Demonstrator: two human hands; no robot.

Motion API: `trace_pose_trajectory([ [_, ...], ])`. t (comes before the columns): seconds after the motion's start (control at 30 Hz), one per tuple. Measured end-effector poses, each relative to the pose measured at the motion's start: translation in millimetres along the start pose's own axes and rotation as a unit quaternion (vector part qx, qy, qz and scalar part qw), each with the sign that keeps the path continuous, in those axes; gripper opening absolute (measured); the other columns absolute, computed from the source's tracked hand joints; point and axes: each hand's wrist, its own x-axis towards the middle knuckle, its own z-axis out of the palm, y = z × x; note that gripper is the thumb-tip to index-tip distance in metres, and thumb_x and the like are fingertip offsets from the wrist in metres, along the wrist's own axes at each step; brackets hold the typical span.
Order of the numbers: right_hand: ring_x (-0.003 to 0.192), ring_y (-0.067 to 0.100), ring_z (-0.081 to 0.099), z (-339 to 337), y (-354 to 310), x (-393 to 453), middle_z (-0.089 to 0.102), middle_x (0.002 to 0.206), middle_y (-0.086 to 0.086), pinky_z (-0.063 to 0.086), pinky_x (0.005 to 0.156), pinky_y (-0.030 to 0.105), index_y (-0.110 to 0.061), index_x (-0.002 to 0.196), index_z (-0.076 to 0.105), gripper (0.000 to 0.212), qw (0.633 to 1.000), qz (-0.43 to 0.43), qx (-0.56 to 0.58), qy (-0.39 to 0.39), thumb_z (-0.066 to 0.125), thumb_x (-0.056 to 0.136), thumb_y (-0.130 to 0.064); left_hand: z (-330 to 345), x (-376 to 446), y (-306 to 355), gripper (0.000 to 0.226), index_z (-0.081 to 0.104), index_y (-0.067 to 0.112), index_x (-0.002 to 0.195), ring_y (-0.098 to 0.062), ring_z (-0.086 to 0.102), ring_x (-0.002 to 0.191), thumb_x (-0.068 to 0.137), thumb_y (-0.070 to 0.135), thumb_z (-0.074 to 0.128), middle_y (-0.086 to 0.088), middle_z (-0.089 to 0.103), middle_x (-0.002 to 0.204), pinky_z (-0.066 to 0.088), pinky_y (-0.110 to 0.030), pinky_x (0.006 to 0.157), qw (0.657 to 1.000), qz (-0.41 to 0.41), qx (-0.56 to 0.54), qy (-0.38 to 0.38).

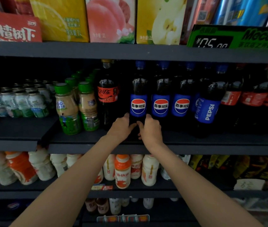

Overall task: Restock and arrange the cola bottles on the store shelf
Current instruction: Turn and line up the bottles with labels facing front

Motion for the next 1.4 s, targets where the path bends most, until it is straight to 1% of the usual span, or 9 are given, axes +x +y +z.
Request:
trace_pose_trajectory([
  [0.3,0.098,0.035,0.063,-19.7,-6.5,1.6,0.064,0.106,0.019,0.050,0.073,0.037,-0.001,0.108,0.054,0.034,0.990,-0.015,-0.141,-0.027,0.053,0.094,-0.032,2.4,-4.5,8.4,0.042,0.042,0.001,0.127,-0.035,0.058,0.108,0.093,0.023,0.052,-0.021,0.059,0.119,0.046,-0.037,0.084,0.999,-0.033,0.025,0.020],
  [0.47,0.094,0.035,0.064,-27.8,-8.0,-2.1,0.065,0.101,0.018,0.052,0.072,0.038,-0.002,0.102,0.057,0.034,0.994,-0.010,-0.108,-0.033,0.048,0.096,-0.034,1.1,-26.2,24.6,0.035,0.045,0.002,0.123,-0.032,0.058,0.106,0.089,0.010,0.051,-0.016,0.057,0.118,0.047,-0.036,0.081,0.986,-0.029,0.044,0.156],
  [0.53,0.086,0.035,0.066,-39.9,-0.7,-5.3,0.068,0.092,0.018,0.054,0.071,0.040,-0.003,0.094,0.059,0.036,0.997,-0.019,-0.069,0.011,0.043,0.097,-0.035,-0.3,-34.8,34.0,0.030,0.051,0.001,0.115,-0.030,0.059,0.099,0.085,0.003,0.051,-0.015,0.057,0.111,0.047,-0.034,0.077,0.973,0.046,0.036,0.223],
  [0.63,0.081,0.033,0.064,-74.6,19.8,-4.7,0.068,0.086,0.016,0.050,0.067,0.038,-0.005,0.093,0.061,0.030,0.989,-0.038,-0.019,0.141,0.044,0.097,-0.030,3.3,-36.9,58.8,0.026,0.056,-0.001,0.107,-0.030,0.060,0.089,0.081,-0.003,0.053,-0.016,0.060,0.100,0.048,-0.033,0.073,0.963,0.143,0.019,0.227],
  [0.73,0.081,0.026,0.060,-113.0,49.2,0.8,0.062,0.091,0.012,0.038,0.064,0.025,-0.004,0.094,0.057,0.019,0.970,-0.042,0.033,0.237,0.050,0.095,-0.022,23.0,-27.2,94.3,0.027,0.056,0.000,0.109,-0.029,0.060,0.090,0.083,-0.001,0.053,-0.015,0.060,0.103,0.051,-0.039,0.077,0.966,0.171,-0.022,0.195],
  [0.8,0.083,0.025,0.057,-134.9,69.1,3.0,0.056,0.101,0.012,0.033,0.064,0.020,-0.003,0.098,0.054,0.014,0.967,-0.045,0.043,0.248,0.049,0.094,-0.015,42.4,-17.4,120.8,0.029,0.054,0.001,0.114,-0.028,0.060,0.097,0.085,0.003,0.054,-0.014,0.059,0.109,0.050,-0.040,0.082,0.972,0.149,-0.066,0.170],
  [0.97,0.096,0.023,0.055,-176.1,108.9,8.5,0.052,0.114,0.012,0.037,0.074,0.021,-0.003,0.112,0.053,0.023,0.971,-0.069,0.054,0.220,0.046,0.090,-0.003,94.1,2.3,171.0,0.052,0.040,0.005,0.131,-0.027,0.052,0.116,0.086,0.020,0.062,-0.014,0.048,0.130,0.046,-0.037,0.094,0.990,0.092,-0.090,0.063],
  [1.17,0.098,0.029,0.061,-177.1,143.5,16.4,0.063,0.111,0.013,0.048,0.078,0.034,-0.007,0.123,0.050,0.032,0.999,-0.034,0.012,0.019,0.049,0.092,-0.015,125.6,8.4,185.2,0.072,0.033,0.005,0.134,-0.029,0.048,0.116,0.078,0.028,0.070,-0.015,0.046,0.126,0.043,-0.035,0.089,0.997,0.024,-0.035,0.070],
  [1.4,0.106,0.031,0.057,-176.3,147.0,20.5,0.043,0.127,0.013,0.051,0.084,0.040,-0.009,0.134,0.040,0.045,0.996,-0.033,0.041,-0.072,0.052,0.093,-0.025,106.5,15.3,175.6,0.066,0.047,0.008,0.127,-0.025,0.057,0.109,0.071,0.025,0.078,-0.012,0.057,0.121,0.049,-0.040,0.093,0.999,0.032,-0.035,0.023],
])
